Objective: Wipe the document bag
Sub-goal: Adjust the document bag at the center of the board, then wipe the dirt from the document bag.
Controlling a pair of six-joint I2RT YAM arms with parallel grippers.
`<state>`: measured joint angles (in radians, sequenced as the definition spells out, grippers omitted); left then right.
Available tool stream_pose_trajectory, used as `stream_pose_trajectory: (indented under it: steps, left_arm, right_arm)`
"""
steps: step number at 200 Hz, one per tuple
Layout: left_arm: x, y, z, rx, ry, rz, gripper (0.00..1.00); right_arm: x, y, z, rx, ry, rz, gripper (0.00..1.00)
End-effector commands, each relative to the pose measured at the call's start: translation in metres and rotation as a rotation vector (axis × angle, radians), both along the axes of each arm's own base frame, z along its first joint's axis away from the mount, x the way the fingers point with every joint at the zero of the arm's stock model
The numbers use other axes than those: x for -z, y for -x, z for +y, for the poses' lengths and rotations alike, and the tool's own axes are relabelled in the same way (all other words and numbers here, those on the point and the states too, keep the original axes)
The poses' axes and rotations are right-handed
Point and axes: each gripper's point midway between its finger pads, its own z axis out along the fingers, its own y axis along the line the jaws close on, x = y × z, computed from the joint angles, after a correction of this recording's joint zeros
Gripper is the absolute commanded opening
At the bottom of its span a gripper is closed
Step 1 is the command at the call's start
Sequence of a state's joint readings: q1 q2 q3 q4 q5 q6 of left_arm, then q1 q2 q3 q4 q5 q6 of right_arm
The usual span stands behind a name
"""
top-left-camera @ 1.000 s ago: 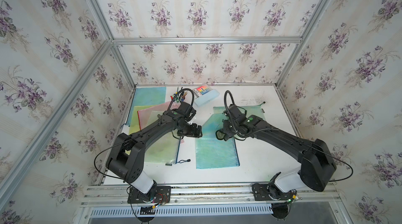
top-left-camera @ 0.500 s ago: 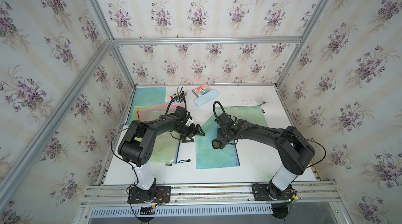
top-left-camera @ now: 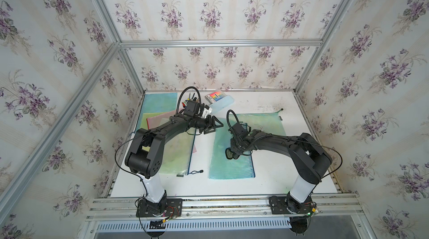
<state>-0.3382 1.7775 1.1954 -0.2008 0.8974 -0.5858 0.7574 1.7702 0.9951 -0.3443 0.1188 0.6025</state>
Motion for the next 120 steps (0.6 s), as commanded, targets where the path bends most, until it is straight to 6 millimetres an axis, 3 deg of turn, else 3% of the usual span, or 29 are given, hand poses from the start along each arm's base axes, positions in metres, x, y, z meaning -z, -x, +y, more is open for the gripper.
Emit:
stream_pose_trajectory:
  steps: [1, 54, 93, 120]
  left_arm:
    - [-0.012, 0.002, 0.001, 0.046, -0.028, -0.08, 0.64]
    - [0.063, 0.025, 0.01, 0.118, -0.148, 0.062, 0.62]
    - [0.059, 0.024, 0.039, 0.084, -0.324, -0.024, 0.75]
    - [0.078, 0.037, 0.054, 0.087, -0.424, 0.07, 0.8]
  right_arm:
    - [0.018, 0.013, -0.008, 0.0, 0.032, 0.067, 0.22]
    - [0.017, 0.008, -0.005, -0.008, 0.041, 0.061, 0.22]
    - [0.01, 0.005, -0.006, -0.006, 0.037, 0.044, 0.22]
    - [0.014, 0.006, -0.005, -0.019, 0.038, 0.057, 0.22]
